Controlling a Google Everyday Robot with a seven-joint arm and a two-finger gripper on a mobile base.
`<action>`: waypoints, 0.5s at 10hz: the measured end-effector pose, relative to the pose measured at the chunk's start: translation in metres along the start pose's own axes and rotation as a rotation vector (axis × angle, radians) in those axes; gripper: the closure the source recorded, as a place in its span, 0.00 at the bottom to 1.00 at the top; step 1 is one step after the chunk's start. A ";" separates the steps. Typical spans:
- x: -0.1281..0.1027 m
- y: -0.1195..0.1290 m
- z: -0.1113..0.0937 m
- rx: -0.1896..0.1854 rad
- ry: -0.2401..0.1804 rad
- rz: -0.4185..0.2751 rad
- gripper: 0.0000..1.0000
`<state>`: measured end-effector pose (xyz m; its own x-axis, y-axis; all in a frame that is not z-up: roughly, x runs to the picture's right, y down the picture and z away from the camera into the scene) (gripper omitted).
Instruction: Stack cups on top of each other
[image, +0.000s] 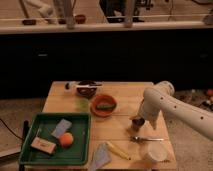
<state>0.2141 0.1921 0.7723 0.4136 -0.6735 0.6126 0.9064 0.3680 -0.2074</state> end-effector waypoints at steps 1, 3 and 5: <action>0.001 -0.002 0.000 0.011 -0.007 -0.011 0.20; -0.002 -0.006 0.002 0.015 -0.048 -0.058 0.20; -0.007 -0.010 0.005 0.015 -0.081 -0.109 0.20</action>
<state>0.2016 0.1962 0.7742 0.3043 -0.6562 0.6905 0.9438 0.3058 -0.1252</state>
